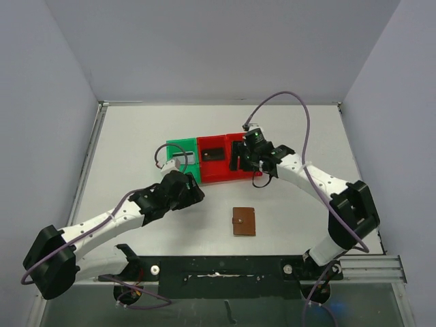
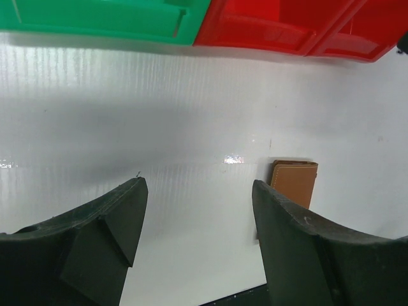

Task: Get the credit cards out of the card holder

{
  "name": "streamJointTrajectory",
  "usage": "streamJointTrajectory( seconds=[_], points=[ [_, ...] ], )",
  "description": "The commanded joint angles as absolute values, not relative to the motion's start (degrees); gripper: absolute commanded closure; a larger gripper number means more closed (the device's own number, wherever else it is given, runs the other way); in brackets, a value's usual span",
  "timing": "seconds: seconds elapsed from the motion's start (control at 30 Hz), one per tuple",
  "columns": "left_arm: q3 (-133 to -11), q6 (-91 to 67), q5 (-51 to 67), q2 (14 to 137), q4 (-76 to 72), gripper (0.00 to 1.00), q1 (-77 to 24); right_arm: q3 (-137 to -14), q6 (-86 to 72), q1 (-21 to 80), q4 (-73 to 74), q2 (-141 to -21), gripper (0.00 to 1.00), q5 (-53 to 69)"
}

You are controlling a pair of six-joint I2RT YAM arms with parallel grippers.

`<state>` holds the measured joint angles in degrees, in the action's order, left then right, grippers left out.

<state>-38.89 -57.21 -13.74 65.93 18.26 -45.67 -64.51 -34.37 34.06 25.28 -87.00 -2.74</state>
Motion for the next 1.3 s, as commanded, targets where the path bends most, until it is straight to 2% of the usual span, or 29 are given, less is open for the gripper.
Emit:
streamJointTrajectory(
  seconds=[0.0,0.3,0.93,1.17,1.27],
  points=[
    [-36.51,-59.41,-13.84,62.21,15.92,0.34,-44.89,-71.92,-32.61,34.28,27.04,-93.71,0.34,-7.93],
    [-35.76,-59.15,-12.80,59.67,17.22,0.32,-44.06,-79.46,-32.17,34.94,27.93,-101.55,0.34,-9.25],
    [-33.57,-58.07,-9.24,55.87,15.73,0.30,-42.25,-84.31,-31.63,35.24,31.69,-107.77,0.40,-14.90],
    [-35.16,-57.37,-9.00,57.26,17.21,0.30,-41.90,-84.64,-31.91,35.96,31.50,-108.84,0.45,-14.68],
    [-34.76,-57.72,-8.35,57.12,16.23,0.30,-41.84,-84.23,-32.32,36.29,31.70,-108.67,0.54,-14.96]
  ],
)
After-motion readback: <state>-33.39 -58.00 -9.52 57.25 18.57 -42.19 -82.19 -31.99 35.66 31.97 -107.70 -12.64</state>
